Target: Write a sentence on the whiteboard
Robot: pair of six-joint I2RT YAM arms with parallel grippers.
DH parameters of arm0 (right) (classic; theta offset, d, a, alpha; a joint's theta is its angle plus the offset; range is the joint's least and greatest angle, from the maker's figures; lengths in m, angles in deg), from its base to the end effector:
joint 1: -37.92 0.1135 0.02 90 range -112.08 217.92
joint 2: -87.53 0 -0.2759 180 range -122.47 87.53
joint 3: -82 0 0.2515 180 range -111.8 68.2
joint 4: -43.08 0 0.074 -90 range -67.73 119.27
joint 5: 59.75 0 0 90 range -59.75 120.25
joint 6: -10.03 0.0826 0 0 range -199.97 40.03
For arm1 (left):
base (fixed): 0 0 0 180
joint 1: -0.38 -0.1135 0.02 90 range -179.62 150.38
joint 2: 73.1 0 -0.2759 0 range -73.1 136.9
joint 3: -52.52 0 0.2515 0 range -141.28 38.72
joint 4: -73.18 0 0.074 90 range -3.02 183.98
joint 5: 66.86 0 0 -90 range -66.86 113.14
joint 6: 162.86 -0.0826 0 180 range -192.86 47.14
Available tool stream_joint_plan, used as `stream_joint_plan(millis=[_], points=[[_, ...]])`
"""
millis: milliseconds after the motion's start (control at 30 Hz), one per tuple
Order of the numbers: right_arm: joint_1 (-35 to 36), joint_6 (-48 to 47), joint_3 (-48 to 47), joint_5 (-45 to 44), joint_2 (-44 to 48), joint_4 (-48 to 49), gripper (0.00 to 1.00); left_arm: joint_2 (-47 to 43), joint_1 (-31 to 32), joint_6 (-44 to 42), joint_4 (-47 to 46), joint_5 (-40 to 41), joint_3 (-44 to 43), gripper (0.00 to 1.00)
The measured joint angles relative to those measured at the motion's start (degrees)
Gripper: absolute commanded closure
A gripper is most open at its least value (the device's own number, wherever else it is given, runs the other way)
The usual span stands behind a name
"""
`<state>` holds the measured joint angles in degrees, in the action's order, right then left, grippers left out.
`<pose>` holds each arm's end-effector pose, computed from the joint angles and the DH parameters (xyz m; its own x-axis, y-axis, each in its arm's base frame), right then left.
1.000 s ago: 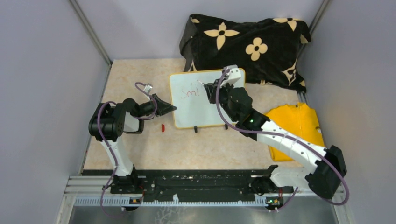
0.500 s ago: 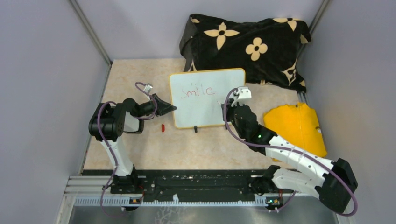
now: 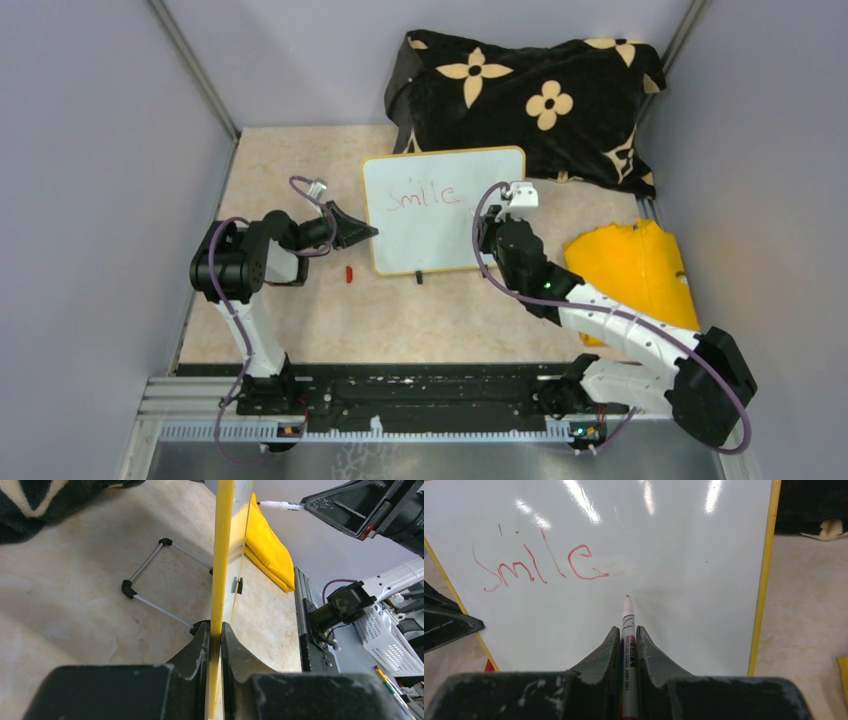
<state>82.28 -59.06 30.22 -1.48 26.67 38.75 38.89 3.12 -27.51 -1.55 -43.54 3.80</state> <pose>0.2265 0.1607 0.2813 -0.2366 0.1932 -0.9522 -0.1547 0.9600 0.2332 0.3370 -0.0921 0.1659 -0.5135 -0.2574 -0.8186 0.7863 0.2409 -0.5690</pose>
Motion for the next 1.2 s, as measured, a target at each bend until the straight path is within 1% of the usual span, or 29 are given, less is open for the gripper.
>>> stream_joint_plan(millis=[767,1200], points=[[-1.9,0.4,-2.0,-0.9,-5.1,4.3,1.0,0.0,0.0,0.0,0.1,-0.2,-0.3,0.9],[-1.9,2.2,-2.3,-0.9,-5.3,4.1,1.0,0.1,0.0,0.0,0.2,-0.2,-0.3,0.91]])
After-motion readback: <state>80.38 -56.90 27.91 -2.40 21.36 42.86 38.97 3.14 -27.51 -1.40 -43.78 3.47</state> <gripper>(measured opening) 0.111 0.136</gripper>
